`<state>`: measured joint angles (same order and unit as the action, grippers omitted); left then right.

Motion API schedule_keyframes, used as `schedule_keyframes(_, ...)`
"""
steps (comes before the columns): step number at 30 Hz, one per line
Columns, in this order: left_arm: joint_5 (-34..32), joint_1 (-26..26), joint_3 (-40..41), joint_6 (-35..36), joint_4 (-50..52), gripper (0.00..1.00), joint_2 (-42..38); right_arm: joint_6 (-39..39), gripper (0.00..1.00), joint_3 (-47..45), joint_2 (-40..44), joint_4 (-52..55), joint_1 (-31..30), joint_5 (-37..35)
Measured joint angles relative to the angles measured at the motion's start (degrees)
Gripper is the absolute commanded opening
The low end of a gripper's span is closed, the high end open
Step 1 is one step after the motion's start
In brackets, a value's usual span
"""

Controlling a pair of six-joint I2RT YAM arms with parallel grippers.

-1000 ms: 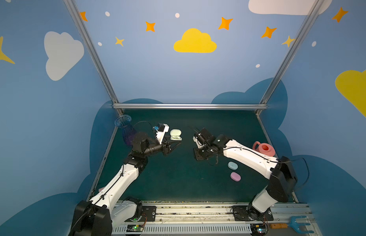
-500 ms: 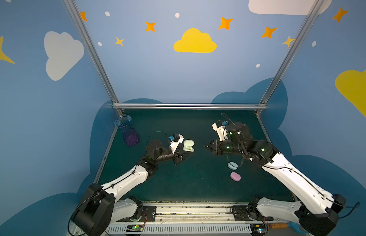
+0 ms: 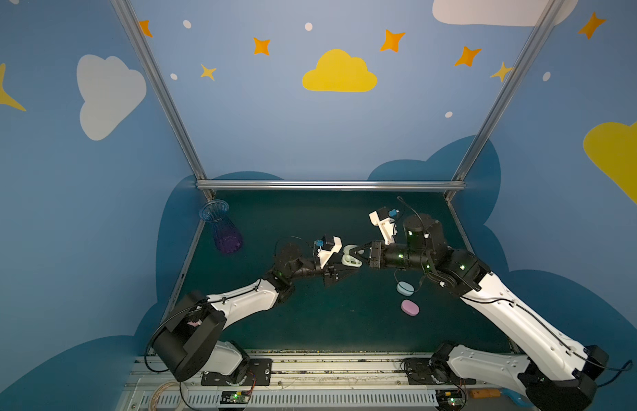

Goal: Insert wireless bluetooth earbuds into charging case
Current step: Insert the wireless bluetooth earbud into the charging case.

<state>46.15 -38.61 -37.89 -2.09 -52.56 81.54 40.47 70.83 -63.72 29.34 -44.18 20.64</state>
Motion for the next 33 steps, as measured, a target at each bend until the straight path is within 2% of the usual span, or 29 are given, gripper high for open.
schedule_keyframes(7,-0.48,-1.44,-0.52,-0.2,-4.15,0.04,0.11,1.7,0.13,-2.03,0.39,-2.12,0.0,0.68)
schedule_keyframes(24,-1.9,-1.97,-0.5,0.2,-4.5,0.04,-1.51,3.04,0.13,-3.61,0.57,-3.89,0.0,1.66)
schedule_keyframes(33,-2.1,-1.97,-0.48,0.42,-4.11,0.04,-1.79,3.43,0.29,-3.67,0.61,-3.89,0.0,1.66)
